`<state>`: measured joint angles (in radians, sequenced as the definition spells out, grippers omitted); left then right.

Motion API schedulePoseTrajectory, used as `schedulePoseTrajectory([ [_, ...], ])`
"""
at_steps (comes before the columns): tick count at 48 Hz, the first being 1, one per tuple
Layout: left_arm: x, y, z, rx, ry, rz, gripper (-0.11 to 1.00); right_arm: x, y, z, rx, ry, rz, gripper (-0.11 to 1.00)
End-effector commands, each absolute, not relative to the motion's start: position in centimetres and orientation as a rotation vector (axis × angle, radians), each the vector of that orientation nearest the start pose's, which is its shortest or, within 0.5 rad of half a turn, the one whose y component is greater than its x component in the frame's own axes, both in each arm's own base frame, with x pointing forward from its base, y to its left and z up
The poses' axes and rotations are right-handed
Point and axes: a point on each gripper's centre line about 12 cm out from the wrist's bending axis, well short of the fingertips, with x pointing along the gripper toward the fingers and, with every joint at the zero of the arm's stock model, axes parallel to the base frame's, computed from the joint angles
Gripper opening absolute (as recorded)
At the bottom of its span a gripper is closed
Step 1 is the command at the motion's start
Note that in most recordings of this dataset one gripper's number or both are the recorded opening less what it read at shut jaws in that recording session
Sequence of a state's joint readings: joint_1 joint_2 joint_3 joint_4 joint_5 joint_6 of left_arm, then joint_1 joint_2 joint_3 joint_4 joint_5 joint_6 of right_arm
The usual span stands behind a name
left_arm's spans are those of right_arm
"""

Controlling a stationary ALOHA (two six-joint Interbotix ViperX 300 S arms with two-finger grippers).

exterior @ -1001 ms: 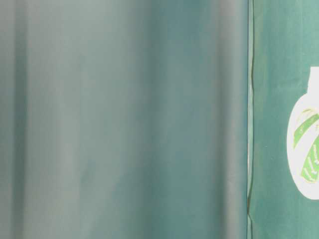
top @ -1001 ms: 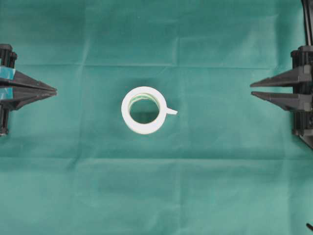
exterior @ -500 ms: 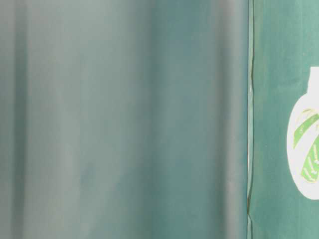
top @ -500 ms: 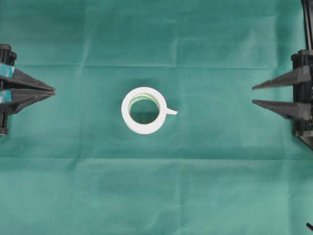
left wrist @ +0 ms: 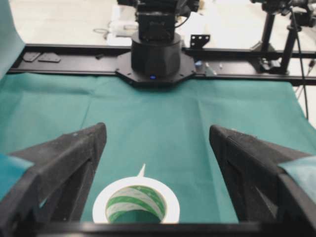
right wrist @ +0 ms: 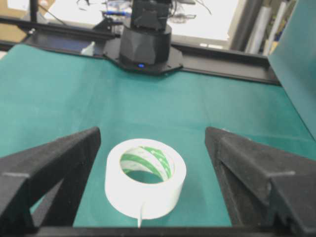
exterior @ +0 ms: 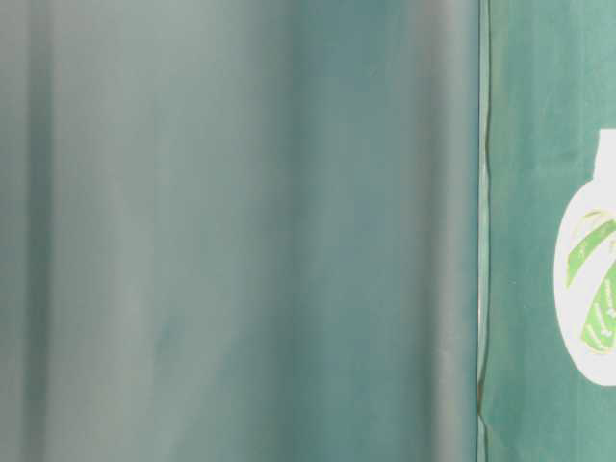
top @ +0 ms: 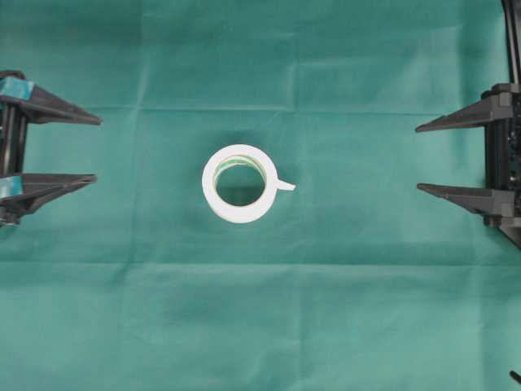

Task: Peel off the duct tape with your right arm.

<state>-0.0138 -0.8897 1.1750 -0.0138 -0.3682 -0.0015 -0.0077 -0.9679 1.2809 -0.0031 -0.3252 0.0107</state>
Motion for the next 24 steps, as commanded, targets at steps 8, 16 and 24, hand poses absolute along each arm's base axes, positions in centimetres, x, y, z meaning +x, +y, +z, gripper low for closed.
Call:
schedulePoseTrajectory([
  [8, 24.3, -0.4, 30.1, -0.014, -0.086, -0.013, 0.99, 19.6, -0.2, 26.7, 0.008, -0.040, -0.008, 0.81],
  [16, 26.8, -0.7, 30.0, -0.014, -0.067, -0.022, 0.99, 19.8, -0.2, 26.6, 0.008, -0.031, -0.008, 0.81],
  [24, 29.8, -0.8, 30.0, -0.013, -0.035, -0.023, 0.99, 19.8, -0.2, 26.5, 0.009, -0.029, -0.008, 0.81],
])
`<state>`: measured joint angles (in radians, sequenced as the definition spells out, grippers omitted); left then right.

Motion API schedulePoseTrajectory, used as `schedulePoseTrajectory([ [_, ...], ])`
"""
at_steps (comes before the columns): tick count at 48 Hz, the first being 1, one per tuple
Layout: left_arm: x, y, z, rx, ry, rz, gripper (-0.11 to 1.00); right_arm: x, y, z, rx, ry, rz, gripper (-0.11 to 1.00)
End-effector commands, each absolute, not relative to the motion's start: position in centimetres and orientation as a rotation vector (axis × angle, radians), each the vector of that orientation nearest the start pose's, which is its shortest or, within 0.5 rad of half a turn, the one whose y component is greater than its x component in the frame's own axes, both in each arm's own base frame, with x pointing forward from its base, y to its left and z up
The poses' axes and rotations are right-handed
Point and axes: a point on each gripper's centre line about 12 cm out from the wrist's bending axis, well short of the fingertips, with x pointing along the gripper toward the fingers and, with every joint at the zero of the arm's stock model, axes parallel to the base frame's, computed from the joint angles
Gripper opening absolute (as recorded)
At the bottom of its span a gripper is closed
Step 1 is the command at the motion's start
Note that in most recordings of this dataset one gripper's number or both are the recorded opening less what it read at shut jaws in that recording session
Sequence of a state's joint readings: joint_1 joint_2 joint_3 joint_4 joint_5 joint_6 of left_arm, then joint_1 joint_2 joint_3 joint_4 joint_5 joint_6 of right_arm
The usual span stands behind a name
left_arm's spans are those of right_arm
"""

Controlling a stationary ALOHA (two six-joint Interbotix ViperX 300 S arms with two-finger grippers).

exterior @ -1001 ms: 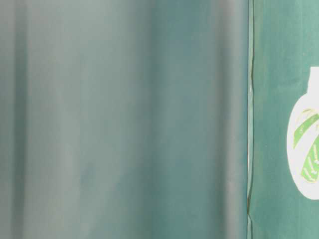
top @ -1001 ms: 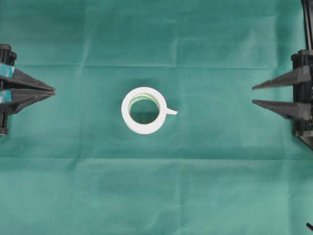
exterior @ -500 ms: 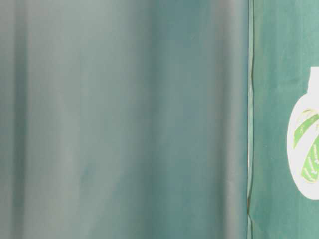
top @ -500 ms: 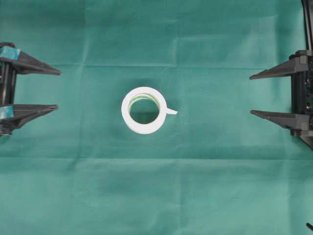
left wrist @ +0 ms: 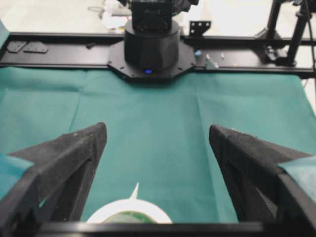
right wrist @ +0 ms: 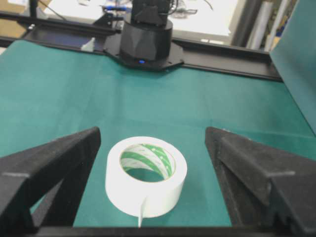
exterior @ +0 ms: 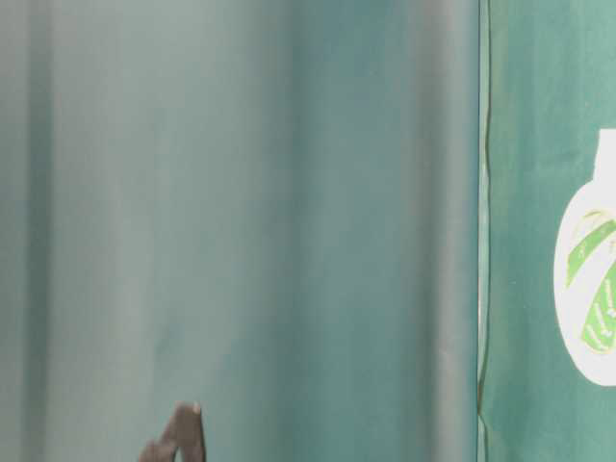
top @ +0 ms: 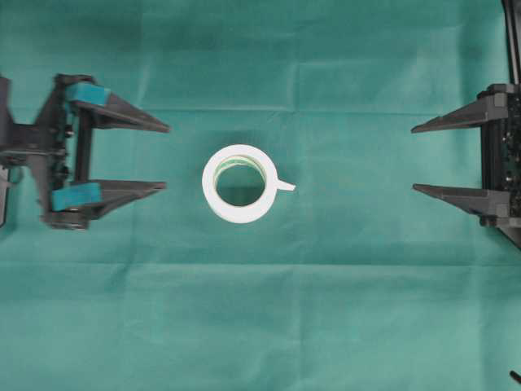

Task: Peel off the duct tape with your right arm.
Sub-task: 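Move the left gripper over the white tape roll and straddle its rim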

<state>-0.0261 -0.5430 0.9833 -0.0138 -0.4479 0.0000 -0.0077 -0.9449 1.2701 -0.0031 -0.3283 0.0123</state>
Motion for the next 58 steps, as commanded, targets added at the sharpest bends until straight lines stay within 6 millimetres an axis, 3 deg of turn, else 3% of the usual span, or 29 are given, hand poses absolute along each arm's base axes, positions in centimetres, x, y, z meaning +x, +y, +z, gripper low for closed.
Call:
schedulePoseTrajectory([
  [1, 30.2, -0.8, 29.9, -0.014, -0.030, -0.023, 0.99, 19.8, -0.2, 26.6, 0.008, -0.031, -0.008, 0.81],
  [16, 34.4, -0.9, 29.8, -0.015, 0.006, -0.022, 0.98, 19.7, -0.2, 26.3, 0.008, -0.023, -0.008, 0.81],
  [26, 36.0, -1.0, 29.2, -0.017, 0.100, -0.024, 0.98, 19.7, -0.2, 26.5, 0.008, -0.028, -0.008, 0.81],
  [46, 37.5, -1.4, 27.6, -0.012, 0.557, -0.032, 0.98, 19.7, -0.2, 26.4, 0.009, -0.023, -0.008, 0.81],
  [58, 38.7, -2.6, 27.1, 0.008, 0.707, -0.064, 0.98, 19.8, -0.1, 26.6, 0.009, -0.028, -0.006, 0.81],
])
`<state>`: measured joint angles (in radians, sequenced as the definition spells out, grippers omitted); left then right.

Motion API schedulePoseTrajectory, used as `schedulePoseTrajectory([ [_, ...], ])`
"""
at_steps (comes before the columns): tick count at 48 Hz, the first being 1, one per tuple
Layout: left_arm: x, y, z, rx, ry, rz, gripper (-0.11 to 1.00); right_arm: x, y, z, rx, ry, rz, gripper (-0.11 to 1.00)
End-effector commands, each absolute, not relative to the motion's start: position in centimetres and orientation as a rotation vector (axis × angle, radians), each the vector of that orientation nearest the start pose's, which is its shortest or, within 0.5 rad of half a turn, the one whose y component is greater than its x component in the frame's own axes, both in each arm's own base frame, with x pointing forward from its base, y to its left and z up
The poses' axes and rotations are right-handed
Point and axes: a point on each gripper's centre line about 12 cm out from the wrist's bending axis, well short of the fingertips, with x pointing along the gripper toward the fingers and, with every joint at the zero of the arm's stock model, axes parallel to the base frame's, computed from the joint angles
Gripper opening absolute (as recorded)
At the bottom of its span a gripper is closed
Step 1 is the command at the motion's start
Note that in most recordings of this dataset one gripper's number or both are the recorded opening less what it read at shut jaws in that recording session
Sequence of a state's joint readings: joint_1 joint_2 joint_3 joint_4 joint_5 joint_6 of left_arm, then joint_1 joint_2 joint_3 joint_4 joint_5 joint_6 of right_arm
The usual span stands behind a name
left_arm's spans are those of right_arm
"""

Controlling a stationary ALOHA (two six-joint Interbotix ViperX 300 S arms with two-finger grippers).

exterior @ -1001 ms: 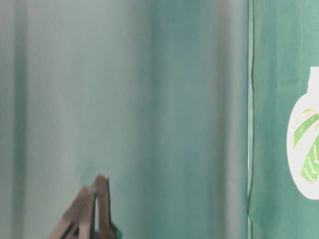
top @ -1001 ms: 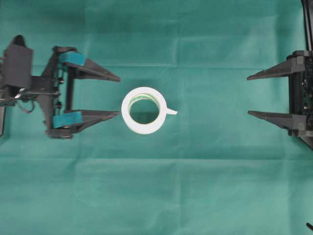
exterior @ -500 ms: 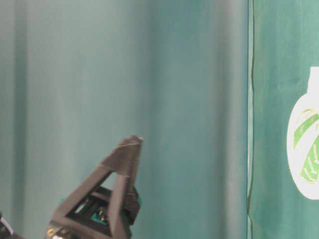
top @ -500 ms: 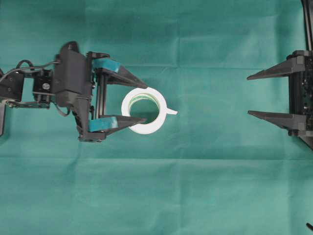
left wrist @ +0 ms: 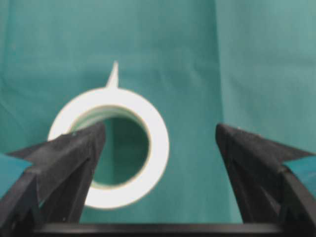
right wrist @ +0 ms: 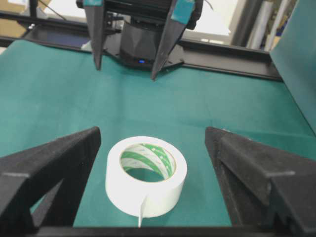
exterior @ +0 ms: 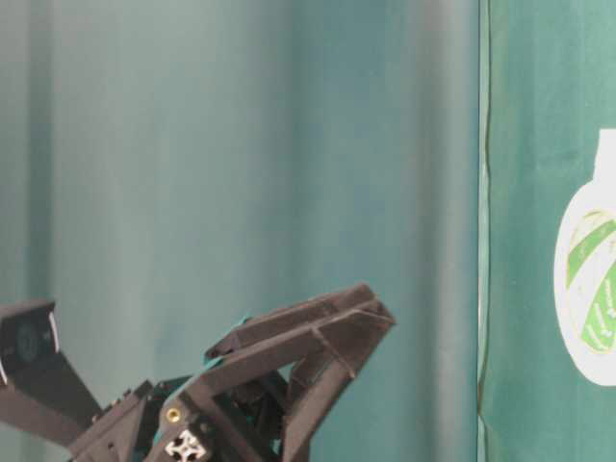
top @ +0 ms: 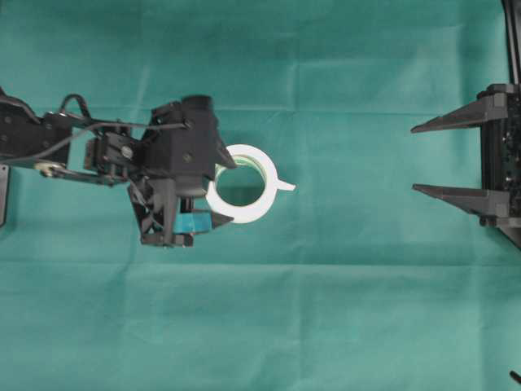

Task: Peel off the duct tape with your right arm.
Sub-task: 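Move the left gripper over the white tape roll and straddle its rim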

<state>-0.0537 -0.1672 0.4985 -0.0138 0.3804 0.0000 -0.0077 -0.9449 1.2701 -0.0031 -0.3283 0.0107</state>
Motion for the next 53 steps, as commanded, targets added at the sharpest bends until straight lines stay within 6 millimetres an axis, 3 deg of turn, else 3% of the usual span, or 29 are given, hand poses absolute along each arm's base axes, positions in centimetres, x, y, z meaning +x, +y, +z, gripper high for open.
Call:
schedulePoseTrajectory([
  [1, 38.8, -2.7, 27.1, 0.010, 0.717, -0.066, 0.98, 19.8, -0.2, 26.6, 0.009, -0.028, -0.008, 0.81],
  [38, 41.3, -2.5, 21.1, 0.009, 0.864, -0.055, 0.98, 19.7, -0.2, 26.0, 0.020, -0.009, -0.008, 0.81],
  [53, 41.9, -2.5, 17.1, 0.013, 0.931, -0.054, 0.98, 19.7, -0.2, 26.0, 0.022, -0.011, -0.008, 0.81],
])
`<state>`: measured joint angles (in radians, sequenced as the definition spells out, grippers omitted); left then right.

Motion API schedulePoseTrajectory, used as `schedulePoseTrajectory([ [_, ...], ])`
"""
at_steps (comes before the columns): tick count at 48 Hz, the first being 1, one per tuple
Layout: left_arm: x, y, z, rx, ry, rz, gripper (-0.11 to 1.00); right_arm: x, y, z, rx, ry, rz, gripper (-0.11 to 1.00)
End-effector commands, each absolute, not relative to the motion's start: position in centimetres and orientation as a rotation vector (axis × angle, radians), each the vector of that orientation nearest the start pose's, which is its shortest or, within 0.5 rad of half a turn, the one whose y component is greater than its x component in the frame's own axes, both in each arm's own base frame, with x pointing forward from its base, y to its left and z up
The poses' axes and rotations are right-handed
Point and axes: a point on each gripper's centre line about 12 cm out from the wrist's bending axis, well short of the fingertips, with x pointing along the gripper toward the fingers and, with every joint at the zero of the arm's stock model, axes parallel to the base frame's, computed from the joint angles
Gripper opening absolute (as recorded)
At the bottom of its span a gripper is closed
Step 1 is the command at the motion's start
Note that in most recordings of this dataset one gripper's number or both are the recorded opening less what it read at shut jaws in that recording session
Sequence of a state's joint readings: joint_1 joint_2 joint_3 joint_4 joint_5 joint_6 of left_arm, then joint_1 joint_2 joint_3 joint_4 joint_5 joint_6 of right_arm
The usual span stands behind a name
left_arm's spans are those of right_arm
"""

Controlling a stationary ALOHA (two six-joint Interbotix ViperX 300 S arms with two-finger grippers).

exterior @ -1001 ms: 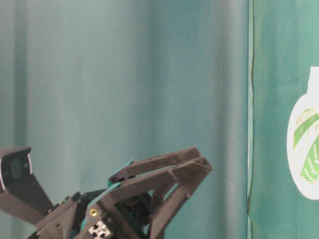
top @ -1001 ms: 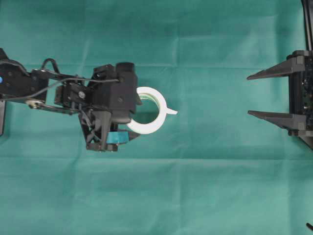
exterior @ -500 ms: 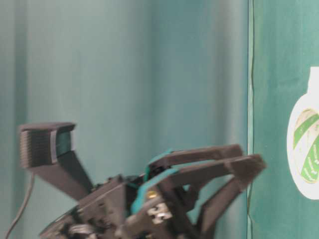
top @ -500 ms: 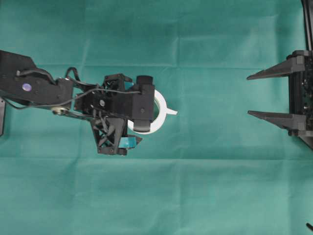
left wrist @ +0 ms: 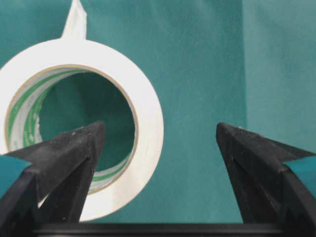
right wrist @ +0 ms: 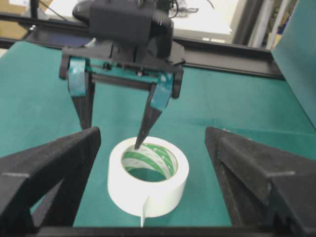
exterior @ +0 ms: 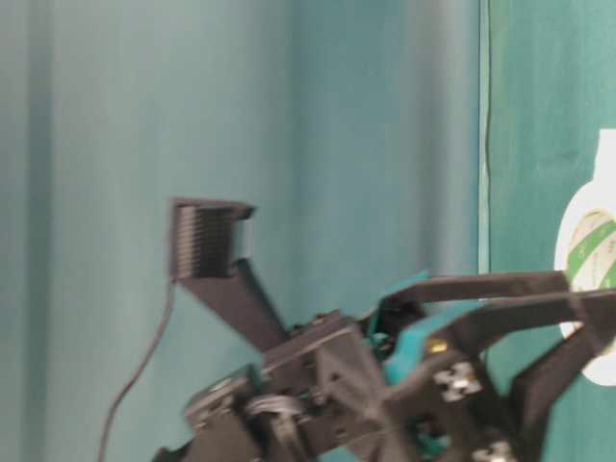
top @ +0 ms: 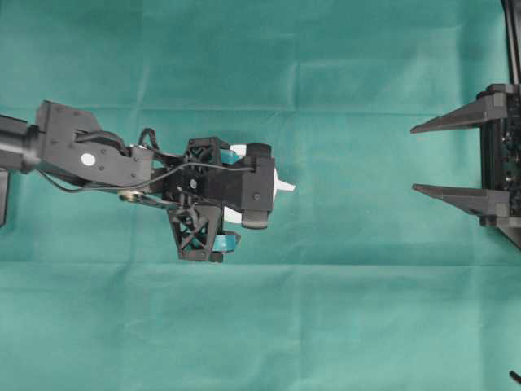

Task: Peel off the duct tape with your right arm.
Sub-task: 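Move the left gripper over the white tape roll and straddle its rim, then close the left gripper on the roll rim and lift it upright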

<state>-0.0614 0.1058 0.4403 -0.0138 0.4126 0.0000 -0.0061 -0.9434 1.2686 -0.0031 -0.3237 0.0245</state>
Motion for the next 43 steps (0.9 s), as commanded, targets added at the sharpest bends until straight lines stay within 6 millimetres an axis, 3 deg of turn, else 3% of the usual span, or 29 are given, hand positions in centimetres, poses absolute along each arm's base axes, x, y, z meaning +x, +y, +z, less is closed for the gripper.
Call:
schedulePoseTrajectory([
  [1, 42.0, -2.4, 16.9, 0.014, 0.936, -0.052, 0.98, 19.7, -0.2, 26.0, 0.022, -0.014, -0.008, 0.81],
  [23, 42.6, -1.9, 12.5, 0.009, 1.003, -0.038, 0.98, 19.6, -0.2, 25.8, 0.022, -0.009, -0.008, 0.81],
  [35, 42.7, -1.8, 11.8, 0.011, 1.014, -0.037, 0.95, 19.6, -0.2, 25.7, 0.022, -0.008, -0.008, 0.81],
  [39, 42.6, -1.8, 11.7, 0.013, 1.016, -0.038, 0.87, 19.6, -0.2, 25.7, 0.022, -0.006, -0.008, 0.81],
  [43, 42.6, -1.9, 11.8, 0.014, 1.017, -0.039, 0.66, 19.6, -0.2, 25.7, 0.022, -0.011, -0.008, 0.81],
])
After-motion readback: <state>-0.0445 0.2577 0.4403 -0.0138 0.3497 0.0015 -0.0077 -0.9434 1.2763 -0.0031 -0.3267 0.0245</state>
